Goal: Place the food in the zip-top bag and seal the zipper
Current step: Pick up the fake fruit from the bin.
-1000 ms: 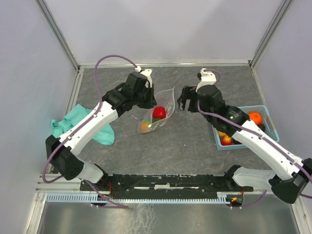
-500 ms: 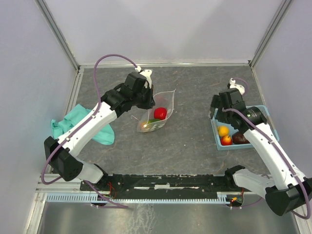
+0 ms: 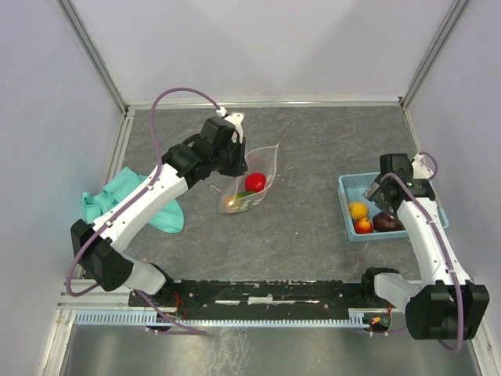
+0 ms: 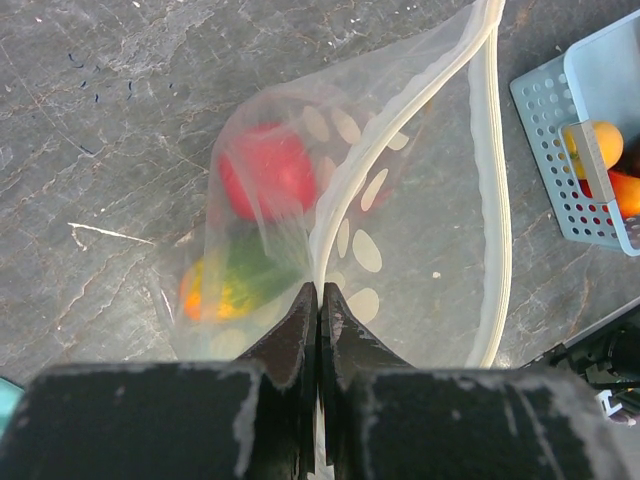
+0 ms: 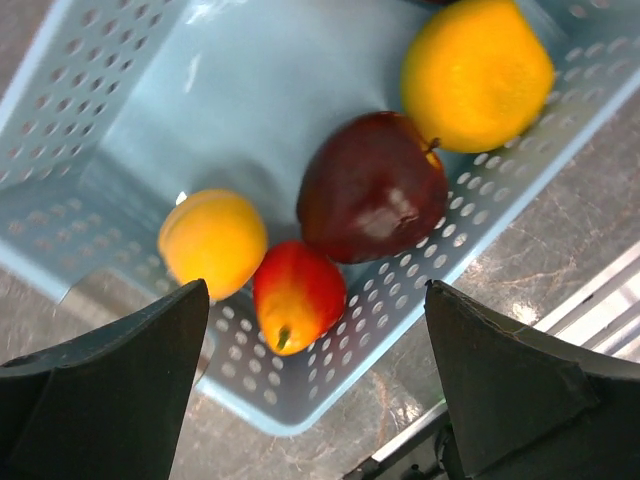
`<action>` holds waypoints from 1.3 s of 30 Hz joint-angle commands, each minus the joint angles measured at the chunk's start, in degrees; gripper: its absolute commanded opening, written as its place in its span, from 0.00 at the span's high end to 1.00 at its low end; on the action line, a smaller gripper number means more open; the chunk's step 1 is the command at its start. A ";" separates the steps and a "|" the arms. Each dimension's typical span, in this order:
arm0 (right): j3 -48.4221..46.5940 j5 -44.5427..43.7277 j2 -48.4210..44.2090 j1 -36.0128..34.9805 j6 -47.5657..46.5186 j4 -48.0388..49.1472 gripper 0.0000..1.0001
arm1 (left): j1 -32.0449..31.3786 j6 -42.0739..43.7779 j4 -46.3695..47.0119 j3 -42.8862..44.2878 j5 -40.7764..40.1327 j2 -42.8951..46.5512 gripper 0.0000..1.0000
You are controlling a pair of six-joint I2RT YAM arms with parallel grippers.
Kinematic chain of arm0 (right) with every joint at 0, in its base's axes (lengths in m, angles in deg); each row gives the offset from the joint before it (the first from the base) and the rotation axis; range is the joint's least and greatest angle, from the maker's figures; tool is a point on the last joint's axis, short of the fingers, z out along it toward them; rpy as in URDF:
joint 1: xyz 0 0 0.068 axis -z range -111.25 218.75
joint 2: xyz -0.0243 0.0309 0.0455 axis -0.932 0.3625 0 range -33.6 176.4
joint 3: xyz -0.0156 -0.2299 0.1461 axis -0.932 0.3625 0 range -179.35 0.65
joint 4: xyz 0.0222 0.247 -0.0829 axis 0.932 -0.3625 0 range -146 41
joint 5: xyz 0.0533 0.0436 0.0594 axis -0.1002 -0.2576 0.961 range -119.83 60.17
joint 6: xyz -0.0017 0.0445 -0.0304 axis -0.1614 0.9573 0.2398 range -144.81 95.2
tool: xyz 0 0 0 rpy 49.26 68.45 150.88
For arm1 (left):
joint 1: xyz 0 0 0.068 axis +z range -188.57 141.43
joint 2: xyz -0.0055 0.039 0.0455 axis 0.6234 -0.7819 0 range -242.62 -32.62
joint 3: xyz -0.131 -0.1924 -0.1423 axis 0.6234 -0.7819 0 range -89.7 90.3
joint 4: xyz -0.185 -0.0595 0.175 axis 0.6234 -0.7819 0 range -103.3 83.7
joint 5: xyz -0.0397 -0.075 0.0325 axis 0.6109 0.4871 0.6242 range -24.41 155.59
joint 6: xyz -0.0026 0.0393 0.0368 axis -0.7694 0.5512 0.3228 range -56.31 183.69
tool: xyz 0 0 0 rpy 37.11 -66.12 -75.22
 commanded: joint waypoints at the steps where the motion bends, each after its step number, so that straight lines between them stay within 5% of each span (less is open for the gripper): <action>1: 2.00 -4.84 1.55 4.43 7.35 3.25 0.04 | 0.25 2.78 0.11 2.75 -0.61 1.41 0.97; 26: 10.92 2.24 19.32 11.45 10.81 20.23 0.05 | 0.24 1.02 -2.64 6.66 0.64 -3.28 0.97; 39: 8.99 5.37 15.46 11.48 3.99 20.74 0.31 | 0.25 1.54 -2.51 6.74 -0.35 -2.58 0.97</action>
